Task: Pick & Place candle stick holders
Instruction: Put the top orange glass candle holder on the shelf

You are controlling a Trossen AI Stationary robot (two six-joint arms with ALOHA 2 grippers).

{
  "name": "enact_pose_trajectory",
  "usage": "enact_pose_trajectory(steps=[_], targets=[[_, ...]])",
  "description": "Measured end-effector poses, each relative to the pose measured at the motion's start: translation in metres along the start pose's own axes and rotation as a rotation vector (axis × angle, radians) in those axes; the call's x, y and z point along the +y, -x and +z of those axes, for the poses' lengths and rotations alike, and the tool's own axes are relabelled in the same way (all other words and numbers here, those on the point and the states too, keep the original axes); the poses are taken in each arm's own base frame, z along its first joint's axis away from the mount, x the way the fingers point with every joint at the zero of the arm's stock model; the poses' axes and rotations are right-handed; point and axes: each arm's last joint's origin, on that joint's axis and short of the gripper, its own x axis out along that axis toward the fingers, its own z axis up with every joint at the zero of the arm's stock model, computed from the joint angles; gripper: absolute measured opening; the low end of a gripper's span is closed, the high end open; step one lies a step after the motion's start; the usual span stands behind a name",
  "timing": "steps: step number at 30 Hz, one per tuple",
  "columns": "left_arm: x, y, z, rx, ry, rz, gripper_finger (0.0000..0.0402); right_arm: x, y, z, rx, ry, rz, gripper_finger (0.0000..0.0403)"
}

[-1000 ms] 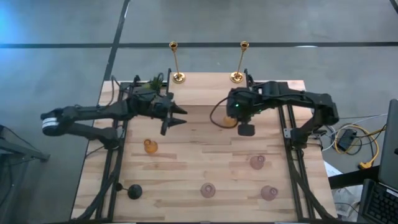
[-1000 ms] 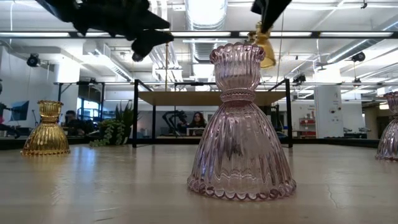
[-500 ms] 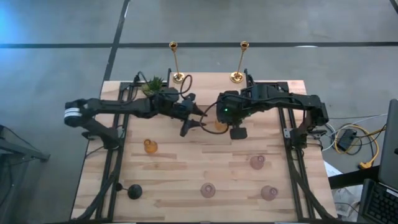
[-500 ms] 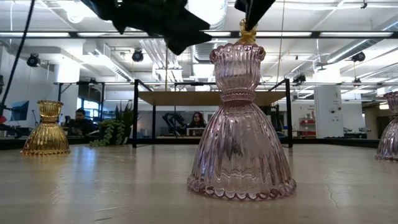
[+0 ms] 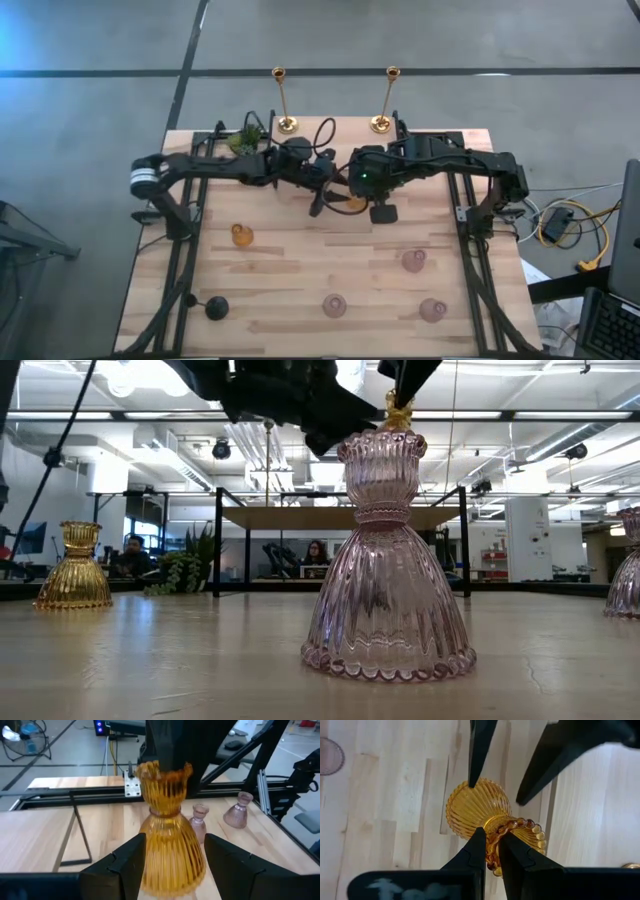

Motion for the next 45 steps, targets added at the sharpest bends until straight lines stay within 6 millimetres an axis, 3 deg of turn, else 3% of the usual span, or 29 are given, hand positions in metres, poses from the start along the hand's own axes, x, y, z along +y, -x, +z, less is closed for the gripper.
enact_pose_trajectory(steps=[9,15,38,41,45], targets=[[0.005,-0.012,0.013,-0.033,-0.008,-0.009,0.0207,0.0,0.0,0.001,-0.01,0.011,-0.002,0.0023],[0.007,-0.02,0.01,-0.021,-0.003,-0.014,0.0207,0.0,0.0,0.001,-0.015,0.012,-0.003,0.0023],[0.006,-0.022,0.012,-0.022,-0.002,-0.042,0.0205,0.001,0.0,0.006,-0.07,0.036,0.039,0.0022],[0.005,-0.022,0.011,-0.019,-0.004,-0.045,0.0189,0.002,0.0,0.006,-0.07,0.044,0.04,0.0022],[0.005,-0.022,0.011,-0.018,0.01,-0.046,0.0134,0.002,0.0,0.006,-0.066,0.053,0.035,0.0022]])
